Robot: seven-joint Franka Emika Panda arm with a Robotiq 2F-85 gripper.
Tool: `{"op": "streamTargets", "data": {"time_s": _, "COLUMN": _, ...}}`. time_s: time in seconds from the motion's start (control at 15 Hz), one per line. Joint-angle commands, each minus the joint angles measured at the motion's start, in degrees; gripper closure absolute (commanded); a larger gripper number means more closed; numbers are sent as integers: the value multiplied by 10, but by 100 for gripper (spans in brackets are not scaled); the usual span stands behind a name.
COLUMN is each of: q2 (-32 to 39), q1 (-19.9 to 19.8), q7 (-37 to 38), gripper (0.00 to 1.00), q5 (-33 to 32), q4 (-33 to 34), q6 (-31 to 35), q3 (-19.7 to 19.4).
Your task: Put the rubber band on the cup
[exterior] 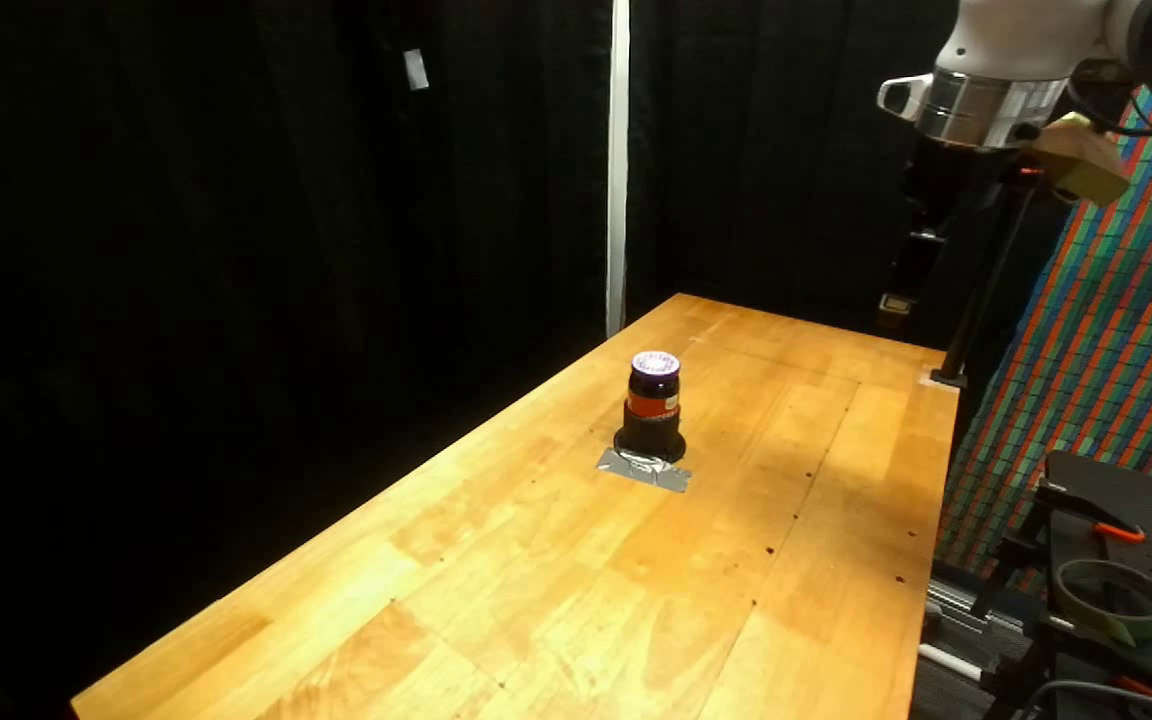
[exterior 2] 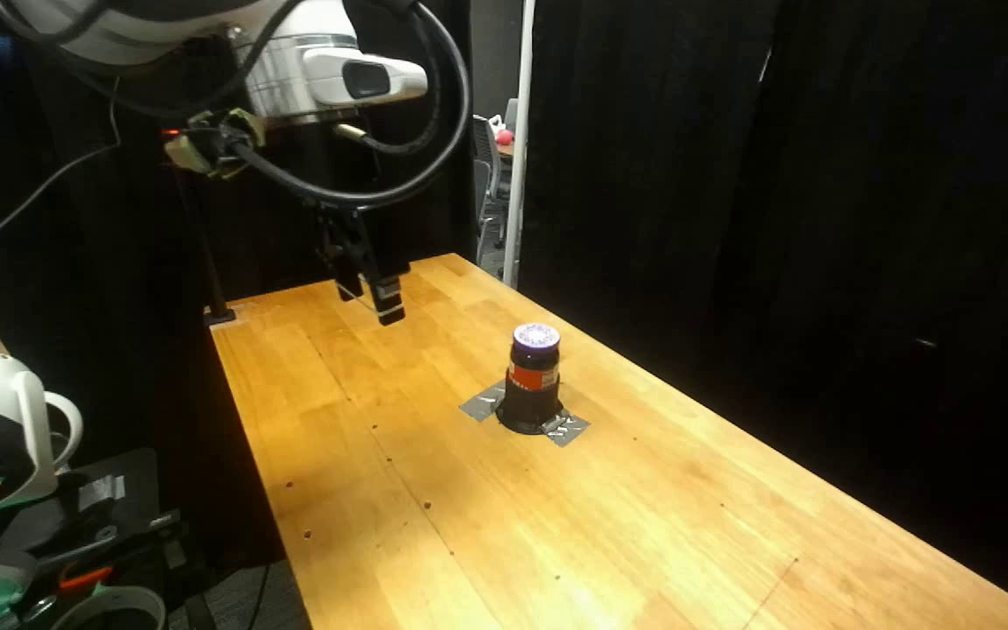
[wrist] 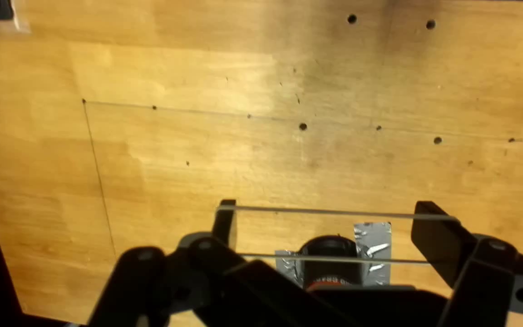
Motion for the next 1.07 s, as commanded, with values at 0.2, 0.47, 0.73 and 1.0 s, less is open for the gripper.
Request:
{"op": "streamTargets", "data": {"time_s": 0.2, "q2": 192, "q1": 5, "q7": 29, "gripper": 0, "q5": -24, "q4": 149, "q6": 106, "q3": 12}}
{"op": "streamTargets", "data": {"time_s": 0.47, "q2": 278, "q1": 15, "q7": 51, "gripper": 0, "q5": -44, "q4": 215, "q6": 152, "q3": -3}}
{"op": "streamTargets", "data": {"time_s": 0.73, "q2": 345, "q1": 33, "q7": 72, "gripper": 0, "q5": -50, "q4": 268, "q6": 182, "q3": -28}}
{"op": "streamTargets", "data": {"time_s": 1.0, "q2": 397, "q1": 64, "q7": 115, "gripper": 0, "q5": -78, "q4": 307, "q6": 213, "q3": -67}}
